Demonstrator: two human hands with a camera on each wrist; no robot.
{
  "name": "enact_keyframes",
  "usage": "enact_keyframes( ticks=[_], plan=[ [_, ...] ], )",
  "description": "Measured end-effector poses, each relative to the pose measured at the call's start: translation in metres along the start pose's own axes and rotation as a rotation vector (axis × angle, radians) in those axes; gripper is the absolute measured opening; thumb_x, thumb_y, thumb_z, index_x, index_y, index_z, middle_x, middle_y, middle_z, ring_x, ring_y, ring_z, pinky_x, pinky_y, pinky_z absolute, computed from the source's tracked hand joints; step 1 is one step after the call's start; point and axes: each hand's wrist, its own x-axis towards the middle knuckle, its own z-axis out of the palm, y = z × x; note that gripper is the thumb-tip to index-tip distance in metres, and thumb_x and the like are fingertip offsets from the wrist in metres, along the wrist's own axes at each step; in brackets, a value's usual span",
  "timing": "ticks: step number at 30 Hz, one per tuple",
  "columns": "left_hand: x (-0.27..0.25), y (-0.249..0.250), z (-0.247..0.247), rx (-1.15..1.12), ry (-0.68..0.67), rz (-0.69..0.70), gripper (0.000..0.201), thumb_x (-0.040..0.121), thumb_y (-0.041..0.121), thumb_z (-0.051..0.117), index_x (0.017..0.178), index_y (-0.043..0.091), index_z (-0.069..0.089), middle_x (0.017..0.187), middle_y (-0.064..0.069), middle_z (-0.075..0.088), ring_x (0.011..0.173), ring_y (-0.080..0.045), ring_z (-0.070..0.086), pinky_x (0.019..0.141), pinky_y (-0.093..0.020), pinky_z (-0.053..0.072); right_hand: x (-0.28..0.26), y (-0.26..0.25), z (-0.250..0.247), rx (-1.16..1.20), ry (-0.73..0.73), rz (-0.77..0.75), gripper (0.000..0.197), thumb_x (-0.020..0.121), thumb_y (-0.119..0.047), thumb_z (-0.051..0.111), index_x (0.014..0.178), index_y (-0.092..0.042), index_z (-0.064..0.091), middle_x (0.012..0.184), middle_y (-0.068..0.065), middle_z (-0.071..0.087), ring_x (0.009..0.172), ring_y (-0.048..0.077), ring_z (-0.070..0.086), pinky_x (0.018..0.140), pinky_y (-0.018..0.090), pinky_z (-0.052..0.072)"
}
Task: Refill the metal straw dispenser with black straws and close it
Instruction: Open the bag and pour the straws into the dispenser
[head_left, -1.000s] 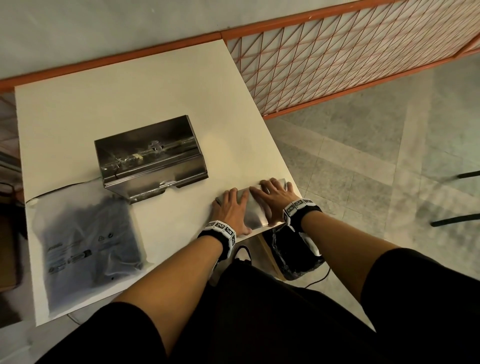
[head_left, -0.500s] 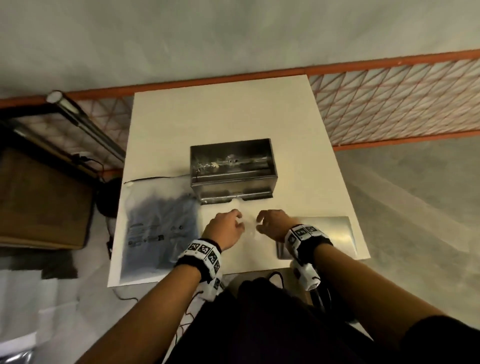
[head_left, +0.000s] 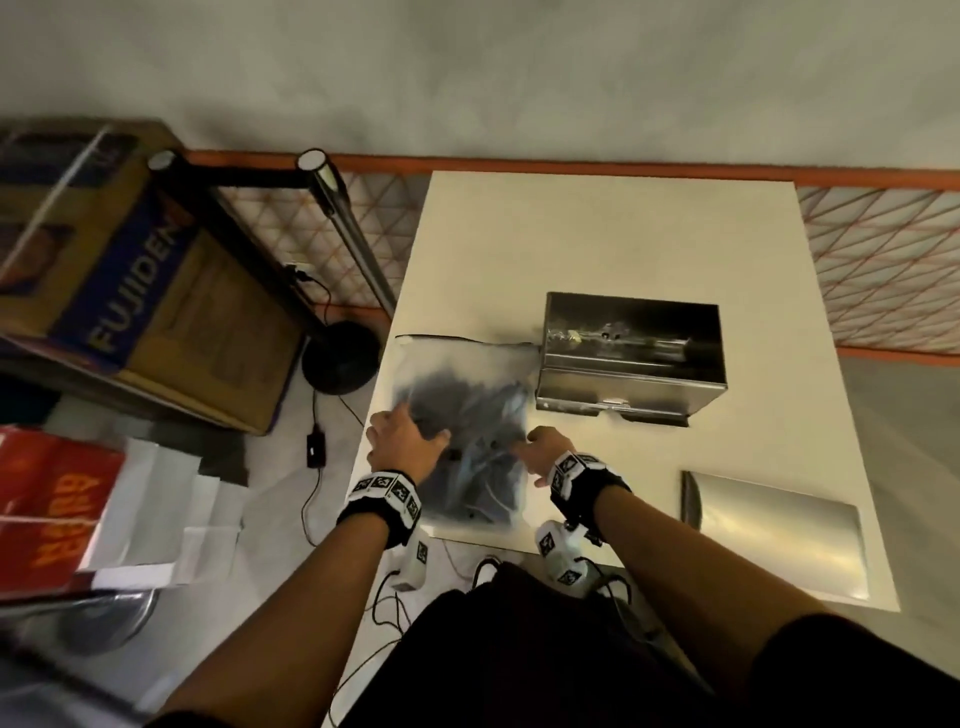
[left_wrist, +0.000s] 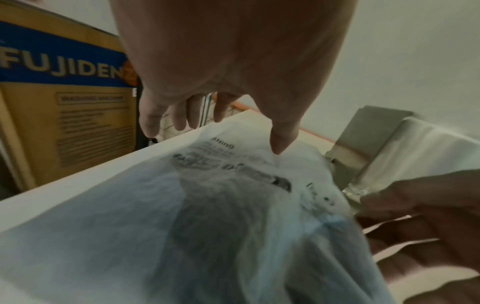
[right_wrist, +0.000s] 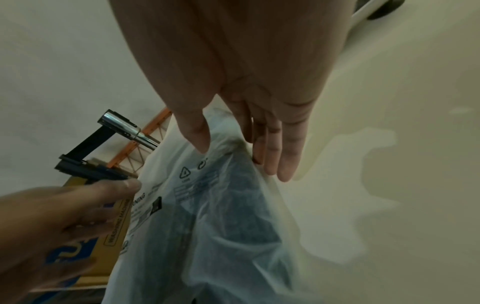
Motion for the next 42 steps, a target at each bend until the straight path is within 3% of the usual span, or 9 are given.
enact_keyframes(
  ticks=[5,14,17,21,25,29,32,38,42],
  plan=[
    [0.016,-0.019,0.010,-0.058,-0.079,-0.084,0.112,0.081,0.061,0.078,0.161,0.012,0.016,0.162,-0.026,0.023,0.150,-0.046,0.022,0.120,-0.059,0.029,0.000,-0.016,0.009,0.075,0.053,0.046,0.037,0.082,-0.041,0.068,0.100,-0.010,0.058,0.100,0.016,0.069,0.090,0.034,0.067,0.079,0.050,0.059],
    [0.029,-0.028,0.013,-0.084,-0.150,-0.067,0.117,0.077,0.060,0.081,0.158,0.006,0.018,0.154,-0.026,0.036,0.145,-0.044,0.034,0.119,-0.052,0.034,0.024,-0.018,0.035,0.185,0.039,0.041,0.084,0.051,-0.066,0.072,0.116,-0.014,0.061,0.107,0.007,0.070,0.092,0.030,0.067,0.077,0.050,0.059],
    [0.029,-0.031,0.009,-0.193,-0.211,-0.037,0.102,0.075,0.051,0.087,0.149,0.004,0.035,0.146,-0.015,0.052,0.135,-0.037,0.050,0.111,-0.042,0.044,0.019,-0.026,0.039,0.164,-0.015,0.006,0.076,0.053,-0.065,0.076,0.112,-0.019,0.064,0.103,0.004,0.072,0.090,0.026,0.068,0.076,0.044,0.059],
    [0.026,-0.035,0.005,-0.349,-0.383,0.014,0.071,0.069,0.038,0.092,0.127,0.013,0.060,0.125,-0.004,0.070,0.111,-0.024,0.068,0.101,-0.037,0.054,0.025,-0.025,0.046,0.197,-0.051,-0.108,0.098,0.036,-0.071,0.084,0.117,-0.021,0.062,0.103,-0.001,0.072,0.093,0.022,0.069,0.083,0.037,0.058],
    [0.010,-0.035,-0.001,-0.550,-0.488,0.120,0.050,0.078,0.004,0.086,0.122,0.019,0.066,0.117,-0.005,0.076,0.108,-0.021,0.072,0.104,-0.046,0.055,-0.005,-0.047,0.028,0.346,-0.131,-0.229,0.080,0.058,-0.038,0.093,0.126,-0.015,0.058,0.113,-0.001,0.070,0.100,0.015,0.067,0.076,0.017,0.056],
    [-0.005,-0.032,-0.002,-0.685,-0.415,0.220,0.055,0.077,-0.001,0.084,0.126,0.015,0.067,0.116,-0.001,0.077,0.112,-0.018,0.072,0.103,-0.045,0.055,-0.014,-0.055,0.013,0.417,-0.061,-0.346,0.105,0.042,-0.042,0.098,0.130,-0.020,0.045,0.120,-0.001,0.065,0.111,0.018,0.063,0.095,0.042,0.055],
    [-0.015,-0.019,-0.009,-0.713,-0.287,0.261,0.049,0.073,0.000,0.088,0.118,0.009,0.070,0.109,-0.003,0.079,0.103,-0.017,0.075,0.095,-0.044,0.060,-0.024,-0.057,-0.001,0.456,-0.005,-0.428,0.109,0.045,-0.032,0.098,0.136,-0.024,0.039,0.125,-0.002,0.063,0.116,0.017,0.061,0.095,0.040,0.054],
    [-0.035,0.017,-0.027,-0.835,-0.266,0.365,0.041,0.076,0.012,0.088,0.114,0.012,0.073,0.113,-0.003,0.078,0.111,-0.020,0.073,0.099,-0.038,0.057,-0.061,-0.041,-0.034,0.415,0.102,-0.536,0.049,0.070,-0.010,0.087,0.110,-0.019,0.060,0.098,-0.016,0.068,0.086,-0.014,0.064,0.072,0.007,0.049],
    [-0.046,0.046,-0.034,-0.899,-0.281,0.469,0.049,0.080,-0.004,0.083,0.124,0.007,0.065,0.113,0.004,0.077,0.118,-0.021,0.070,0.093,-0.024,0.057,-0.071,-0.013,-0.045,0.498,0.227,-0.545,0.044,0.068,-0.014,0.087,0.108,-0.014,0.067,0.103,-0.002,0.075,0.097,0.016,0.071,0.084,0.035,0.058]
  ],
)
